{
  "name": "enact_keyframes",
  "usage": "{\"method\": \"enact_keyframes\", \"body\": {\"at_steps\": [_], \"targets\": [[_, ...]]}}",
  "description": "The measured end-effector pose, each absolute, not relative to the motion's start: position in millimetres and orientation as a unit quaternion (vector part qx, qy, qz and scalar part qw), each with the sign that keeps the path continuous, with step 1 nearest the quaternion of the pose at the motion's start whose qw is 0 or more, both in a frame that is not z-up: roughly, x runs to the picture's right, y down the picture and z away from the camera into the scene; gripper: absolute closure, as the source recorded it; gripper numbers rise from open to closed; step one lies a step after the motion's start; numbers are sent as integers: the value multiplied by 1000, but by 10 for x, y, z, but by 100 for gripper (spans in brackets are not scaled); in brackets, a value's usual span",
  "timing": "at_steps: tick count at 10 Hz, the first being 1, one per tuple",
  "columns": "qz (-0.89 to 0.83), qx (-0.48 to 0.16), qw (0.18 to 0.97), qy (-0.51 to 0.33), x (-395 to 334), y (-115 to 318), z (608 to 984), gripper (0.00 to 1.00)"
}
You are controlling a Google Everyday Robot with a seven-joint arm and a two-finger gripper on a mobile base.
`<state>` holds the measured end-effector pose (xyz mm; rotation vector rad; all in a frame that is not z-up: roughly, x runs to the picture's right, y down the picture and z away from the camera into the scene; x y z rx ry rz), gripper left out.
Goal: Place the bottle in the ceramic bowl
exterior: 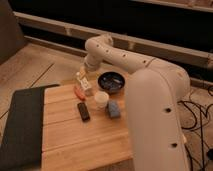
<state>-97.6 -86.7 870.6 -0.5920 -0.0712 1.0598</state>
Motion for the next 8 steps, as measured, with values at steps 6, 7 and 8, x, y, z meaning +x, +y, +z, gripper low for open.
{"method": "enact_keyframes", "body": {"at_steps": [6,7,8], "targets": [[497,-287,816,-68,-1002,-838,8775,35],[490,-299,815,-78,-1035,-782,8810,35],[483,-309,815,-84,-1083,-727,8833,35]]}}
